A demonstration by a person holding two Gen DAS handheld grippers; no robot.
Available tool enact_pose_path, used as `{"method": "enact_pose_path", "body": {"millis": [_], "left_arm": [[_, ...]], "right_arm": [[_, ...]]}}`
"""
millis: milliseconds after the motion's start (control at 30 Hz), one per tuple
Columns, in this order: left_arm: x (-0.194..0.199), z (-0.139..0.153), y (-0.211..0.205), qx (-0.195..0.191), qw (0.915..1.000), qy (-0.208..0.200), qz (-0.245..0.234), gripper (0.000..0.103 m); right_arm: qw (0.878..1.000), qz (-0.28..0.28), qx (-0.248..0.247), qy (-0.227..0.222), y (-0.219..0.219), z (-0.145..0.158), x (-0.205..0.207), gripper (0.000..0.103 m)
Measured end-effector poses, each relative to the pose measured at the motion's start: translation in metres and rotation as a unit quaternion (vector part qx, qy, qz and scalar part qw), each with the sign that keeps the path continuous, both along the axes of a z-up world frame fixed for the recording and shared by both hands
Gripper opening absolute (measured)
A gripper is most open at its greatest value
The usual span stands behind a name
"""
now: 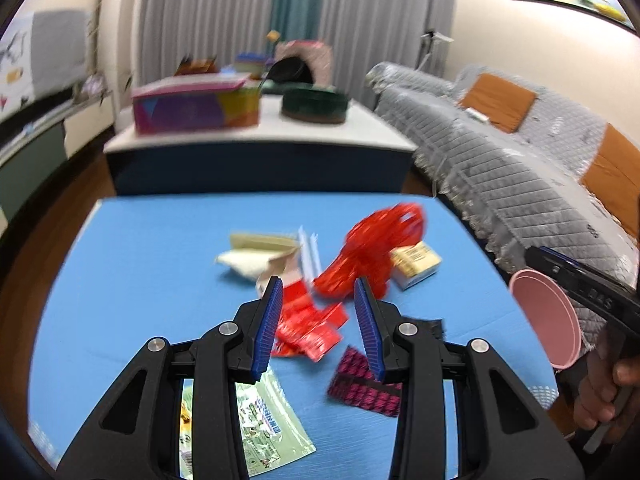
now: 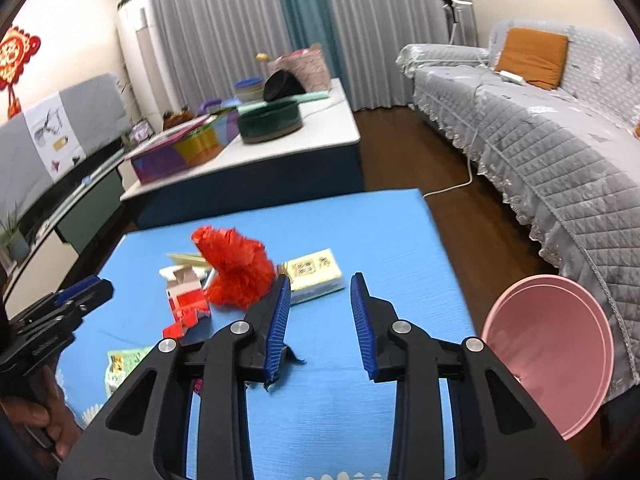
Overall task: Collect trash
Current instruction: 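Move both open grippers back over the table, then grasp the red wrapper with the left gripper while the right gripper grasps the black plastic wrapper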
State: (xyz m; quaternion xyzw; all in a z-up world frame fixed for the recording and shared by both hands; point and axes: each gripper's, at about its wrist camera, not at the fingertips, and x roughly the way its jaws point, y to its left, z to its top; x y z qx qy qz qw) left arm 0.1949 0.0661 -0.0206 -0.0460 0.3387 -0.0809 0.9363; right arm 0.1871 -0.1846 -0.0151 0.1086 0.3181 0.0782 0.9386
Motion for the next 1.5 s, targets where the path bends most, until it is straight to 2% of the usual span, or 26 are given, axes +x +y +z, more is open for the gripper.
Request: {"method": "enact_pose_path", "body": {"millis": [300, 633, 767, 833, 1033, 1100, 1133, 1233, 1333, 1400, 1500], "left_arm": [[0.024, -0.026, -0.006, 0.008, 0.9994, 0.032, 0.008, 0.036], [0.04, -0.053, -0.028, 0.044, 0.9968, 0.057, -0.034, 0.04], [0.046, -0.064, -0.029, 0.058, 0.9947, 0.078, -0.033, 0.04], [0.048, -0.068, -0.027, 0.057, 0.9939, 0.089, -0.029, 0.04], [0.05, -0.071, -0.027, 0.064, 0.9926, 0.101, -0.024, 0.04], [0.05, -0.071, -0.028, 0.068, 0.9922, 0.101, -0.025, 0.035], [0.05, -0.071, -0.028, 0.07, 0.9921, 0.101, -0.025, 0.026], [0.049, -0.069, -0.029, 0.078, 0.9919, 0.098, -0.024, 0.016], [0.047, -0.068, -0.028, 0.085, 0.9916, 0.095, -0.021, 0.002], [0.045, -0.066, -0.026, 0.089, 0.9917, 0.09, -0.018, 0.0], [0.042, -0.061, -0.024, 0.093, 0.9924, 0.079, -0.012, 0.0]], "right_arm": [[0.999, 0.036, -0.012, 0.035, 0.022, -0.032, 0.023, 0.032], [0.992, 0.087, -0.028, 0.081, 0.049, -0.07, 0.046, 0.038], [0.988, 0.105, -0.025, 0.106, 0.053, -0.084, 0.051, 0.04], [0.987, 0.113, -0.025, 0.111, 0.055, -0.087, 0.052, 0.045], [0.986, 0.122, -0.027, 0.114, 0.057, -0.086, 0.053, 0.045], [0.985, 0.125, -0.027, 0.116, 0.057, -0.086, 0.052, 0.045], [0.985, 0.127, -0.028, 0.117, 0.057, -0.086, 0.052, 0.045], [0.983, 0.136, -0.031, 0.118, 0.059, -0.085, 0.05, 0.045], [0.982, 0.142, -0.036, 0.117, 0.061, -0.084, 0.047, 0.045], [0.982, 0.146, -0.038, 0.115, 0.062, -0.081, 0.044, 0.044], [0.98, 0.154, -0.043, 0.115, 0.064, -0.081, 0.041, 0.036]]}}
